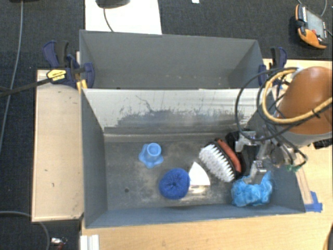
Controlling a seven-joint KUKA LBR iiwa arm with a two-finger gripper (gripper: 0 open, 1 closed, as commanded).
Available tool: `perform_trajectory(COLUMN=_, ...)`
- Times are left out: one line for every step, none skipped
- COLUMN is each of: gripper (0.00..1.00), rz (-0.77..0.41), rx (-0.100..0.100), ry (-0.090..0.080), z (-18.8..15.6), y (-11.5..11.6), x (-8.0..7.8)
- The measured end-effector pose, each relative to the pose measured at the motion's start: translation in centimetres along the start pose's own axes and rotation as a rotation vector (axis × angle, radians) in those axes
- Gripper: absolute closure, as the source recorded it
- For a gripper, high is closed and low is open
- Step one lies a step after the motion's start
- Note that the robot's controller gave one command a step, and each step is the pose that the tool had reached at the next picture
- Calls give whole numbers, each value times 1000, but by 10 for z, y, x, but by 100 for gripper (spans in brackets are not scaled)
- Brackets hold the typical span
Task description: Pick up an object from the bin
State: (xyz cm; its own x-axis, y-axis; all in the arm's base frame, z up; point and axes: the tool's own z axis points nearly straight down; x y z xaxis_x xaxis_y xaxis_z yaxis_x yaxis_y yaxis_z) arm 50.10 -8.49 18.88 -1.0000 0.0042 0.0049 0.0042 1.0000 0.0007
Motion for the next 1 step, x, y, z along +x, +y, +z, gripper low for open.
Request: perform_trajectory(gripper=0, rz=-6, rx=1, ry=-8, z=-4, y=0, x=-2)
